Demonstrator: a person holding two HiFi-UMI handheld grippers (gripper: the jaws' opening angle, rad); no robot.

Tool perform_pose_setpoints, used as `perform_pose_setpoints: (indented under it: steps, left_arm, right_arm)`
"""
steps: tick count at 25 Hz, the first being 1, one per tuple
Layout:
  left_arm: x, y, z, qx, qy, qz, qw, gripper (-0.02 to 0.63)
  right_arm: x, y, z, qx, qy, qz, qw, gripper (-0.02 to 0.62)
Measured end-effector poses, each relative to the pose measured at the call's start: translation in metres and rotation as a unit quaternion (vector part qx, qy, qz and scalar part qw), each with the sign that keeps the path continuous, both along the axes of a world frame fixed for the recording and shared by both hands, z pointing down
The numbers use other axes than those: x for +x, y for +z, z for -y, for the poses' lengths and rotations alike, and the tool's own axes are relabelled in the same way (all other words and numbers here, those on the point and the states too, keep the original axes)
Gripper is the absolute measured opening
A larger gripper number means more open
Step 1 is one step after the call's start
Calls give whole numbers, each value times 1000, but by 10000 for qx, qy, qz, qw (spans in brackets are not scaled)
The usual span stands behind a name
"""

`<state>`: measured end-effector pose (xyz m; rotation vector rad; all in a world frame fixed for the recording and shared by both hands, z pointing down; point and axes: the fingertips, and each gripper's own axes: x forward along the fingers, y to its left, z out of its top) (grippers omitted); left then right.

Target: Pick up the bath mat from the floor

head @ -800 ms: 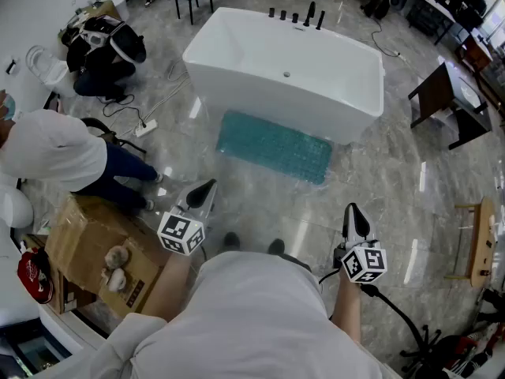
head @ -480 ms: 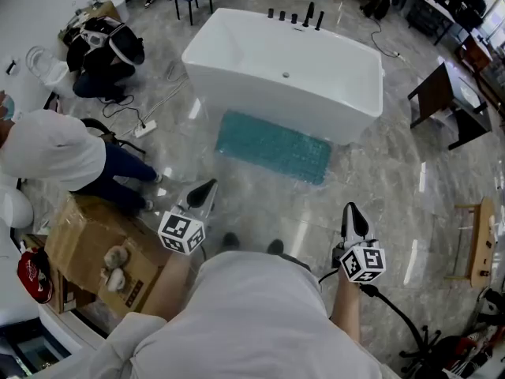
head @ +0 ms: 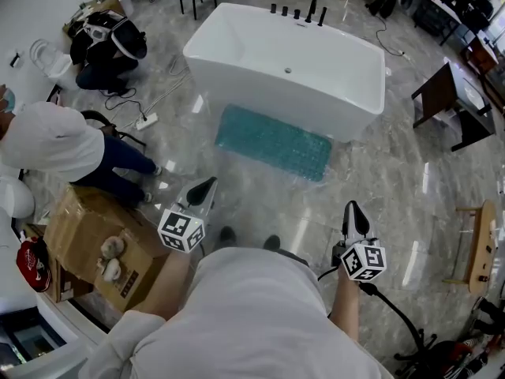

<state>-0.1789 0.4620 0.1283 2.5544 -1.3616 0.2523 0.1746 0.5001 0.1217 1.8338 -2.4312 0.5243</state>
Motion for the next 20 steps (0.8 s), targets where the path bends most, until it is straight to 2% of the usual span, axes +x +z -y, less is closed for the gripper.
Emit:
perform_pose_setpoints:
  steps: [6,12,20]
  left_arm:
    - [33,3,-17,-46,-117,42,9999,0]
    - [49,13,-29,-116,-341,83,9993,0]
    - [63,21,-24,-221,-320,118,9992,1]
  right_arm:
    - [34,8,-9,-93,-182,-197,9996,5]
    - [52,22,-15,-195,-473,-470,9976,6]
    - [57,33,-8,-314,-526,-354,9975,5]
